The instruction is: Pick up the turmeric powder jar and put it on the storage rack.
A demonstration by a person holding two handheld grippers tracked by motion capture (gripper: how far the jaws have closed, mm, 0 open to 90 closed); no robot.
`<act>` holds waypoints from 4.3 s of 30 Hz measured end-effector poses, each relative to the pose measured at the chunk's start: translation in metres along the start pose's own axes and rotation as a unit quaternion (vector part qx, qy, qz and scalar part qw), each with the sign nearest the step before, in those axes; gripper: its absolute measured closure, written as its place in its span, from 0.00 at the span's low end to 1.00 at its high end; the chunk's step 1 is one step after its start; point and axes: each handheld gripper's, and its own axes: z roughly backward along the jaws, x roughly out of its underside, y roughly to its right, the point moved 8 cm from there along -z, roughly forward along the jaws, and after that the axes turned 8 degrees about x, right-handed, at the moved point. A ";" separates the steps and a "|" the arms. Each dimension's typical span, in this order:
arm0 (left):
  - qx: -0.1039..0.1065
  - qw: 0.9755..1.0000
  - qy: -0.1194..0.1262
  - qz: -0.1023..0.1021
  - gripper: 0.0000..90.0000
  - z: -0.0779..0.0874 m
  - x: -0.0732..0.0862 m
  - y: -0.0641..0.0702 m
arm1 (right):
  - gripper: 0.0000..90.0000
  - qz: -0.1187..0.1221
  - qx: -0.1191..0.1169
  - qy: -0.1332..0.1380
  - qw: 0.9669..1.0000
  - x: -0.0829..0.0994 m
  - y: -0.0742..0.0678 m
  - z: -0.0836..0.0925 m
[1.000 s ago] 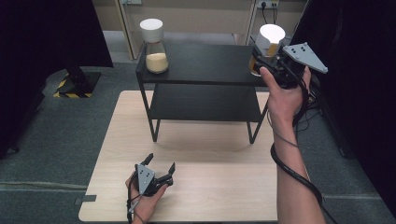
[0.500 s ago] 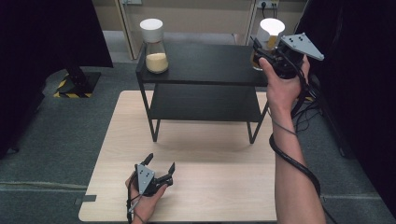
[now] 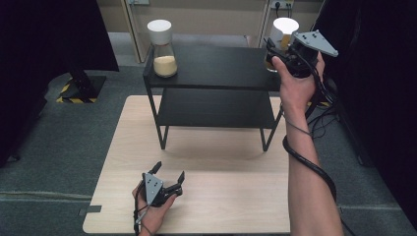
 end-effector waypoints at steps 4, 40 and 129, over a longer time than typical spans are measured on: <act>0.000 1.000 0.000 -0.001 0.11 0.000 0.000 0.000 | 0.34 0.000 0.000 -0.005 1.000 0.002 -0.001 -0.002; -0.001 1.000 0.000 -0.003 0.11 0.000 0.000 0.001 | 0.32 -0.016 0.003 -0.016 1.000 0.015 0.002 -0.008; -0.003 1.000 -0.004 -0.016 0.11 -0.001 0.000 0.004 | 0.12 -0.002 -0.083 0.030 0.996 0.065 0.018 0.092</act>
